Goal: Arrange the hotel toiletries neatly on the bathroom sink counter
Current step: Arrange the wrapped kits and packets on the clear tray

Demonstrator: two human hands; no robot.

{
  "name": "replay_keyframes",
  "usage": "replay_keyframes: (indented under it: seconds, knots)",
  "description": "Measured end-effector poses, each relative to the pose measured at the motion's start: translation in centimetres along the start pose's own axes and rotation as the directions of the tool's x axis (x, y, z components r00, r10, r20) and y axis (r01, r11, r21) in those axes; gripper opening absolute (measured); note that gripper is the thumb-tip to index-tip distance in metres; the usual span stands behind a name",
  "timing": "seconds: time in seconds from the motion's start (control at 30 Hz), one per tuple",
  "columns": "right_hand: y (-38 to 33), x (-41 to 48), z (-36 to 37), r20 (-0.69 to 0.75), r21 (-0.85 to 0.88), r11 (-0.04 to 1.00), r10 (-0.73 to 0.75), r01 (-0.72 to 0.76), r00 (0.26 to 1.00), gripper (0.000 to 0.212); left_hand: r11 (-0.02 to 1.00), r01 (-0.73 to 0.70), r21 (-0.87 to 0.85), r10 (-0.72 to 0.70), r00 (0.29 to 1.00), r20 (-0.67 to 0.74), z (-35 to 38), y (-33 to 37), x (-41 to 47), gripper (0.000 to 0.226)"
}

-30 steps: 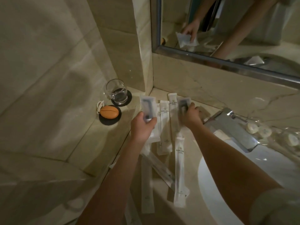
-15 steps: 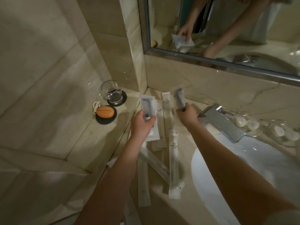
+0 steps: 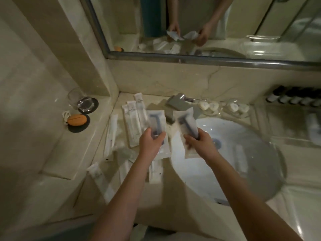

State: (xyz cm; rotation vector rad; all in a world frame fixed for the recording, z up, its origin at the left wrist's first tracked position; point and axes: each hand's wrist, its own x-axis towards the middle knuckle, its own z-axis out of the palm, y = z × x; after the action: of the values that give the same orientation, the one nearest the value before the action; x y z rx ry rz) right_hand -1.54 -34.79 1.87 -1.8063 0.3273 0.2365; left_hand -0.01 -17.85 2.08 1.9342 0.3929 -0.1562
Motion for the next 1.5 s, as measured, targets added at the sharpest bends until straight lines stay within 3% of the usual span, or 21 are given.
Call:
replay_keyframes:
  seconds: [0.2, 0.37, 0.47, 0.67, 0.87, 1.03, 1.23, 1.4, 1.5]
  knots:
    - [4.6, -3.7, -7.7, -0.183, 0.01, 1.0, 0.03, -0.029, 0.983, 0.009, 1.0, 0.011, -0.001, -0.011, 0.983, 0.184, 7.6, 0.9, -3.3, 0.022]
    - [7.5, -5.4, -14.2, -0.36, 0.014, 0.998, 0.055, -0.053, 0.931, 0.01, 0.996, -0.067, 0.055, 0.048, 0.952, 0.303, 13.7, 2.8, -5.6, 0.026]
    - [8.5, -5.6, -18.4, -0.407, 0.047, 0.996, 0.083, -0.07, 0.91, 0.009, 0.991, -0.1, 0.083, 0.063, 0.928, 0.367, 17.3, 4.4, -6.5, 0.036]
    - [10.1, -3.9, -26.0, -0.456, 0.029, 0.991, 0.127, -0.127, 0.881, 0.005, 0.982, -0.146, 0.121, 0.078, 0.893, 0.444, 23.6, 7.7, -6.9, 0.035]
    - [10.0, -0.2, -31.8, -0.429, -0.041, 0.986, 0.13, -0.163, 0.894, 0.021, 0.983, -0.142, 0.12, 0.071, 0.884, 0.463, 27.5, 10.3, -5.6, 0.02]
    - [9.8, 4.4, -34.3, -0.501, -0.192, 0.962, 0.073, -0.193, 0.862, 0.041, 0.983, -0.129, 0.13, 0.054, 0.882, 0.468, 29.7, 11.6, -4.1, 0.013]
    - [10.5, 6.9, -34.9, -0.483, -0.457, 0.862, -0.03, -0.222, 0.875, 0.05, 0.973, -0.144, 0.178, 0.038, 0.867, 0.497, 32.9, 13.2, -2.1, 0.016]
    - [11.7, 6.8, -35.9, -0.509, -0.729, 0.615, -0.194, -0.3, 0.838, 0.045, 0.98, -0.062, 0.19, -0.055, 0.829, 0.557, 36.5, 14.8, -0.9, 0.018]
    - [12.2, 6.9, -36.1, -0.493, -0.763, 0.575, -0.221, -0.295, 0.842, 0.044, 0.984, -0.005, 0.179, -0.104, 0.795, 0.597, 38.7, 15.6, -0.6, 0.03]
